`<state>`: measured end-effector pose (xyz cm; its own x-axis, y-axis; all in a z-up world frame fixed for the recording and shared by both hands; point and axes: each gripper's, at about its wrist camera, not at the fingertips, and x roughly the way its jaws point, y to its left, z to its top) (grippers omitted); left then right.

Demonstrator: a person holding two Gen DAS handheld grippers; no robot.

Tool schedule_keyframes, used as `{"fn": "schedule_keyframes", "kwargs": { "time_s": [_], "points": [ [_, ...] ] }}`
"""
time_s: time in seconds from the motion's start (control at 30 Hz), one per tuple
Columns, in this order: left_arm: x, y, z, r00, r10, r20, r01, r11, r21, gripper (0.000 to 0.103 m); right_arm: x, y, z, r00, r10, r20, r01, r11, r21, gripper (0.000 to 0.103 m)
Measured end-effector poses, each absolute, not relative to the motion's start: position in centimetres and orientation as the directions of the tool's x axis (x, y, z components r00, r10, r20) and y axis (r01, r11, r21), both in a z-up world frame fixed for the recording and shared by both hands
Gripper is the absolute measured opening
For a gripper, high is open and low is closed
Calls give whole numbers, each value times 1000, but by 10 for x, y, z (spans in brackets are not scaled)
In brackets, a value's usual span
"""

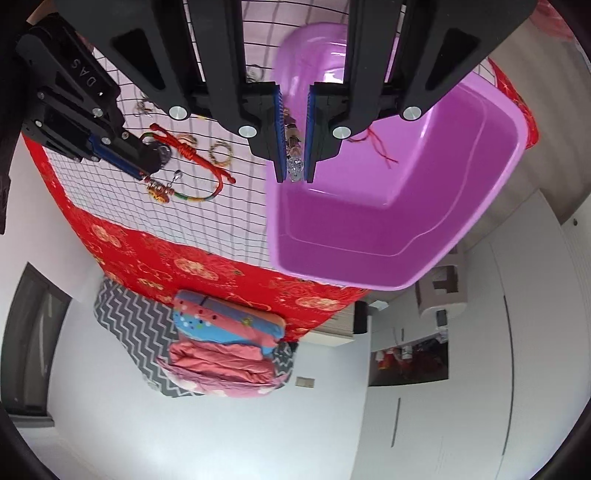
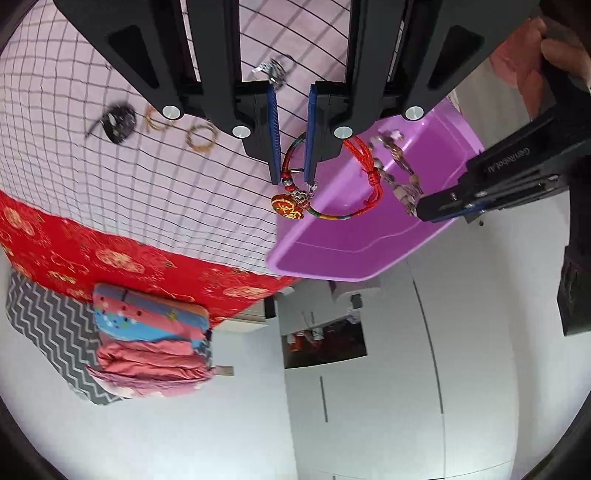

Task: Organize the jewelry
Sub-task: 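Carry both bracelets into the purple basin and open both tools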

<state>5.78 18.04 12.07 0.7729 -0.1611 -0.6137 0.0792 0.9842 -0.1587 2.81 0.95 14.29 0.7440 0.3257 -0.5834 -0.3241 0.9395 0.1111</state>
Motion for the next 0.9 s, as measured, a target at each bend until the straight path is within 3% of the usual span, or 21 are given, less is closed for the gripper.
{"fn": "schedule_keyframes", "kwargs": {
  "time_s": [0.4,0.9],
  "points": [
    [90,255,86,726,-77,-683,-68,981,-184,10,82,98,132,660,396,-639,-438,893,101,12],
    [109,287,48,644,-30,-765,-171,968,-183,10,115,132,101,582,377,-721,-446,889,105,12]
  ]
}}
